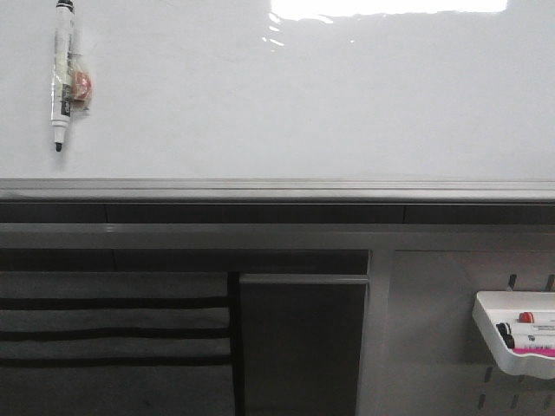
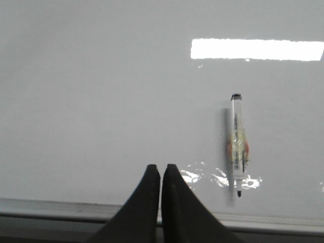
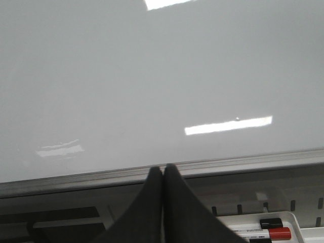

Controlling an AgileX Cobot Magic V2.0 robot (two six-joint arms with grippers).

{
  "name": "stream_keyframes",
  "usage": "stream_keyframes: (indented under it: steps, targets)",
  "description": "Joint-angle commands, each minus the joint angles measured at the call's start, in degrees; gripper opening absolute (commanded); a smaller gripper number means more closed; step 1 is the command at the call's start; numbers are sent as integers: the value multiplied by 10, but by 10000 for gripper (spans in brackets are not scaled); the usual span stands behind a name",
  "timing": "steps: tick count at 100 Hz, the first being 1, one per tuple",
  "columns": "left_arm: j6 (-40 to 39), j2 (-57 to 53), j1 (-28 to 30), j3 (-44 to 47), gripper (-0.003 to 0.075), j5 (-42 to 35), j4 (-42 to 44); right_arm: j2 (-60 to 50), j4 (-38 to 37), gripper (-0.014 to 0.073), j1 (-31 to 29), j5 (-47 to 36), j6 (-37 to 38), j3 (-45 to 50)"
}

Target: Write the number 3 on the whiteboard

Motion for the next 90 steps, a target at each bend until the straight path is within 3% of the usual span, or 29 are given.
stream_keyframes:
  steps: [1,10,30,73,80,90]
  targets:
    - [0,25,-2,-76,-20,26,-9,44,1,-69,2,24,-22,-69]
    - [19,68,-2,-140,-20,88,-9,93,1,-69,2,57,-72,-128]
    - [46,165,-2,-250,-20,179,-19,202,1,-69,2,130,-93,-244]
    - [46,212,-2,-256,-16,164,-32,268,1,-41,2,152,-93,-264]
    - [47,212,-4,-256,45,164,-31,268,1,43,2,153,-93,-264]
    - [47,212,-17,-256,259,157,-31,268,1,230,2,152,-93,-264]
